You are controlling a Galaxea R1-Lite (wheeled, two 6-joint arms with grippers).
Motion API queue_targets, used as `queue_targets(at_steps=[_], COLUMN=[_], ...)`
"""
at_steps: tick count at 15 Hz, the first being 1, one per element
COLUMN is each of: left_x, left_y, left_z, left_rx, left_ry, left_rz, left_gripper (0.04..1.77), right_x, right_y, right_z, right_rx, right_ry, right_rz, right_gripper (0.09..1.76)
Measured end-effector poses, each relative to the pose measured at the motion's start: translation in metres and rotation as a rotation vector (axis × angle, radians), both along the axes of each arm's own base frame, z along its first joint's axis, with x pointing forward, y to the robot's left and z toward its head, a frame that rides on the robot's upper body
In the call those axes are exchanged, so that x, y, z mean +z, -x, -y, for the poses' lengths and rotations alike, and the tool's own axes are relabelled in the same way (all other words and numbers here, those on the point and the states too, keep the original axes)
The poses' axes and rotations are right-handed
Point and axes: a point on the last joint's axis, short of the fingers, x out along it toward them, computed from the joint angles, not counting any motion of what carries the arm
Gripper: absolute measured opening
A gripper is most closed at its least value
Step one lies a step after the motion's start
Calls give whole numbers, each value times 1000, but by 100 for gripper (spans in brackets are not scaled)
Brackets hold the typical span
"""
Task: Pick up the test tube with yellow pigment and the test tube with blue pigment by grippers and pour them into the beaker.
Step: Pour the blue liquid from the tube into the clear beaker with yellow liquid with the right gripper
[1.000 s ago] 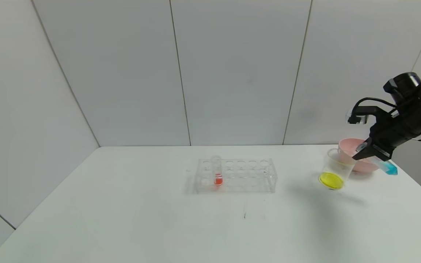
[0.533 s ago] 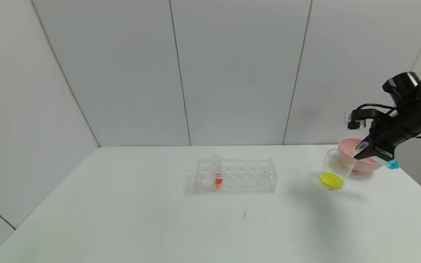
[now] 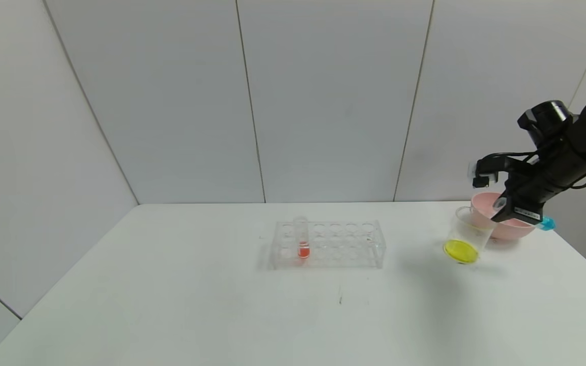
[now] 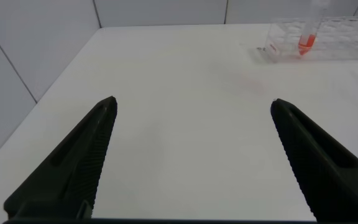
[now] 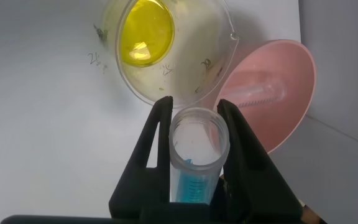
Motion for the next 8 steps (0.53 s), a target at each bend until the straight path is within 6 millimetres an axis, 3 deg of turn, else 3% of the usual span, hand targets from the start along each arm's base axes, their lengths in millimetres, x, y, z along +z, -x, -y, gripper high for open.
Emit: queue_targets(at_steps=[8], left_x=[0], left_y=[0], left_z=[0], left_rx=[0], left_ry=[0], left_rz=[0], left_gripper=[176], right_x=[-2], right_y=[-5], right_z=[-14], right_rx=[12], right_ry=[75], right_rz=[24], right_gripper=[55])
